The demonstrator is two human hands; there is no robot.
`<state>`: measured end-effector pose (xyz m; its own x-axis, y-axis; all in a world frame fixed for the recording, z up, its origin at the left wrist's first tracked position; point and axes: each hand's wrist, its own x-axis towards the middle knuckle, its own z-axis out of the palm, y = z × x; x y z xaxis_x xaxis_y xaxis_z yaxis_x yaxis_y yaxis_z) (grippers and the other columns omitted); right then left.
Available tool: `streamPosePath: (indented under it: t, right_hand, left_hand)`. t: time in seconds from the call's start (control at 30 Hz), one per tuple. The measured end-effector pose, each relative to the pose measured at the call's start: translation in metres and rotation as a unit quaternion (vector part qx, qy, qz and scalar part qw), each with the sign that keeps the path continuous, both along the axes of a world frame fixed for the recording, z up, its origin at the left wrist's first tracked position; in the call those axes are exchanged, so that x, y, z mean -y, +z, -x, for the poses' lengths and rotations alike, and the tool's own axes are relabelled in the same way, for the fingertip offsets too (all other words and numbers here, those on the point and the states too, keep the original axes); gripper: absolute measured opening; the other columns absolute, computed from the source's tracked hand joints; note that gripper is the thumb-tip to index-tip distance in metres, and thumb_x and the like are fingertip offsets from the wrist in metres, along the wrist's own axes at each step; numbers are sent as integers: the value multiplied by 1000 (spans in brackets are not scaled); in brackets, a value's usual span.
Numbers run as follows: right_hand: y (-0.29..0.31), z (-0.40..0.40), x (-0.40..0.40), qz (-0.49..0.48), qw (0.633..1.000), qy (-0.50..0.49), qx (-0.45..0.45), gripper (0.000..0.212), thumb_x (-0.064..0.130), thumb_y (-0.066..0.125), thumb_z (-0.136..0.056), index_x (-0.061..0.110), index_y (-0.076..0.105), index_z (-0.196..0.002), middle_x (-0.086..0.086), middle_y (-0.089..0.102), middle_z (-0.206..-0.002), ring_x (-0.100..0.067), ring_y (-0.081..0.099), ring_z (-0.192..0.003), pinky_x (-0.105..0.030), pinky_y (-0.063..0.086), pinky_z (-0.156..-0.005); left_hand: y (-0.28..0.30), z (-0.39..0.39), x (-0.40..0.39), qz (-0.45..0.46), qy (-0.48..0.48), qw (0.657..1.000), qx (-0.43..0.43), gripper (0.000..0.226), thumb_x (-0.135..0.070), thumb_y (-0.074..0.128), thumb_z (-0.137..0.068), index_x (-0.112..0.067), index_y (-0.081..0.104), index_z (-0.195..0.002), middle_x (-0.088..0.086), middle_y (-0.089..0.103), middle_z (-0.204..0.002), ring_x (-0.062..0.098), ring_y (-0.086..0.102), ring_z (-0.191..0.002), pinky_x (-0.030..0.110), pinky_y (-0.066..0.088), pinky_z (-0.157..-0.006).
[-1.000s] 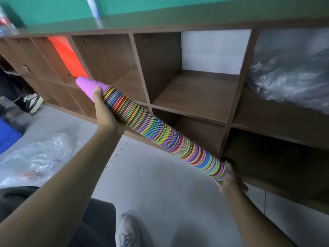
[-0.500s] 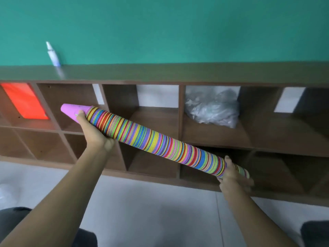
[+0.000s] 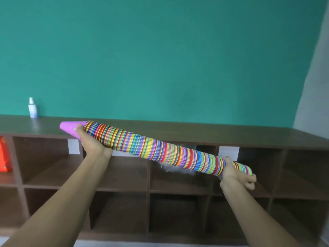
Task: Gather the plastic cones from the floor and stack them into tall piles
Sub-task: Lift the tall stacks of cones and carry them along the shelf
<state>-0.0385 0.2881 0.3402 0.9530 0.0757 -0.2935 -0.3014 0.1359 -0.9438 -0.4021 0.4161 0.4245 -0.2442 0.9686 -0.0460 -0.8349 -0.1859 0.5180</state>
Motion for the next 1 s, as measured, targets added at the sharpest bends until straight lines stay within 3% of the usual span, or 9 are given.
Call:
streamPosePath:
  t: [0.1,0.23,0.33,0.47,0.57,0.67,0.83,1.0]
  right_hand:
    - [38,-15,-4,-24,999,-12,33,115,48,90,-65,19,21,-152,-6,21,-153,-37,50,-121,-51,56,-89]
    - [81,-33,-19,-28,996,-17,79,113,46,90,-66,20,21,-152,-7,22,-152,-39,54,-115,-45,54,-83]
    - [98,-53,-46,-7,995,-17,101,114,48,91,-65,19,22,-151,-9,22,-151,-43,57,-110,-51,52,-92]
    - [107,-76,-92,28,994,-16,108,111,50,89,-66,22,21,-149,-10,21,-151,-45,56,-110,-55,54,-91]
    - [107,-87,-124,58,992,-7,114,108,49,88,-68,25,19,-149,-9,19,-151,-44,53,-114,-55,55,-87]
    - [104,-96,-154,75,989,-1,124,108,48,88,-68,23,20,-147,-8,19,-151,-42,54,-112,-54,51,-94]
    - [97,-110,-186,100,988,2,122,104,45,87,-70,21,22,-147,-10,20,-152,-39,51,-116,-54,48,-96]
    - [99,-119,-199,121,985,-5,119,103,43,86,-71,22,21,-149,-8,19,-154,-40,50,-117,-50,44,-98]
  left_hand:
    - [19,-10,-9,-16,-19,1000,18,61,-67,58,-86,-26,56,-131,2,70,-123,19,73,-102,42,61,-83]
    - [31,-21,-37,2,-42,999,34,76,-71,65,-72,-29,53,-134,2,68,-125,22,72,-103,48,60,-83]
    - [35,-34,-66,23,-51,998,32,78,-70,65,-71,-30,50,-137,1,66,-125,21,70,-104,45,60,-81]
    - [30,-54,-107,44,-59,997,32,70,-66,67,-75,-27,52,-132,1,65,-122,21,70,-101,42,61,-76]
    - [21,-63,-138,70,-68,995,29,70,-65,67,-78,-26,47,-133,3,63,-121,23,68,-103,47,59,-84]
    - [9,-67,-163,95,-70,993,12,74,-68,67,-77,-26,44,-134,4,61,-122,23,66,-104,50,56,-91]
    - [-3,-74,-190,124,-63,990,-8,59,-62,66,-85,-25,46,-127,-1,63,-116,16,65,-100,42,56,-94]
    - [2,-72,-208,151,-56,984,-77,54,-49,72,-86,-23,54,-129,-3,66,-110,10,66,-92,33,57,-78]
